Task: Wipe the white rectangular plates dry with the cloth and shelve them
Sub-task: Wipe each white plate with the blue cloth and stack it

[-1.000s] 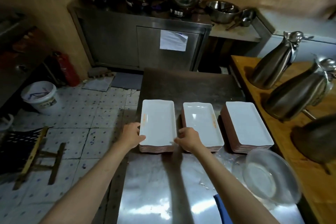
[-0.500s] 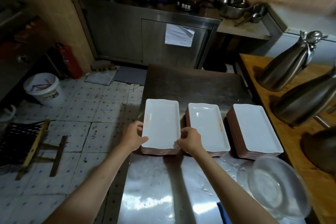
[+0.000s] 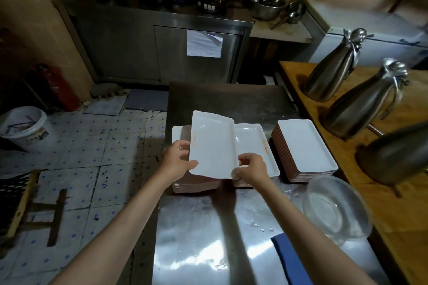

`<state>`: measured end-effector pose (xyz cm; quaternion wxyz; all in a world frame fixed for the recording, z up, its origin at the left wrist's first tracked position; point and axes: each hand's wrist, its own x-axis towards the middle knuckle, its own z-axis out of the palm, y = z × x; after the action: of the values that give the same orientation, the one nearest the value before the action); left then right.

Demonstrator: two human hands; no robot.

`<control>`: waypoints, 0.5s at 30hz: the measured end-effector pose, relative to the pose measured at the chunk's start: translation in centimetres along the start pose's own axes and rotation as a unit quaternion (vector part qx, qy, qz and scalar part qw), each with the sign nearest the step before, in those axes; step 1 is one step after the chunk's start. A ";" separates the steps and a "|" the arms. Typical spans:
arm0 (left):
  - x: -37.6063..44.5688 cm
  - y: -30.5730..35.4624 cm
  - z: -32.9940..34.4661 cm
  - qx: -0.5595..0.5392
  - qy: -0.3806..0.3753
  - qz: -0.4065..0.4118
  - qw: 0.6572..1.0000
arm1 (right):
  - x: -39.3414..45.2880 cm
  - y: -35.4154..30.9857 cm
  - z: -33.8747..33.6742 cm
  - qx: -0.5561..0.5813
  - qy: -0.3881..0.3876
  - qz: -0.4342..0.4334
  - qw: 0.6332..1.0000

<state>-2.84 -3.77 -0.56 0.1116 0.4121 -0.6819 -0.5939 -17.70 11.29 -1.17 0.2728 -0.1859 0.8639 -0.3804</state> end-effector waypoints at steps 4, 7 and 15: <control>0.0 1.4 2.2 0.017 -0.031 0.004 0.999 | -0.9 1.2 -2.8 0.021 0.039 0.016 0.999; -0.5 2.6 4.6 0.031 -0.070 0.003 0.997 | -1.7 2.4 -5.2 0.037 0.052 0.029 0.998; -2.1 4.5 11.6 -0.006 -0.163 -0.037 0.986 | -2.6 6.9 -11.4 0.041 0.056 0.041 0.997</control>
<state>-10.88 5.79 1.04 -0.0203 0.3339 -0.6721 -0.6606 -23.49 23.40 0.88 0.2471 -0.1175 0.8682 -0.4140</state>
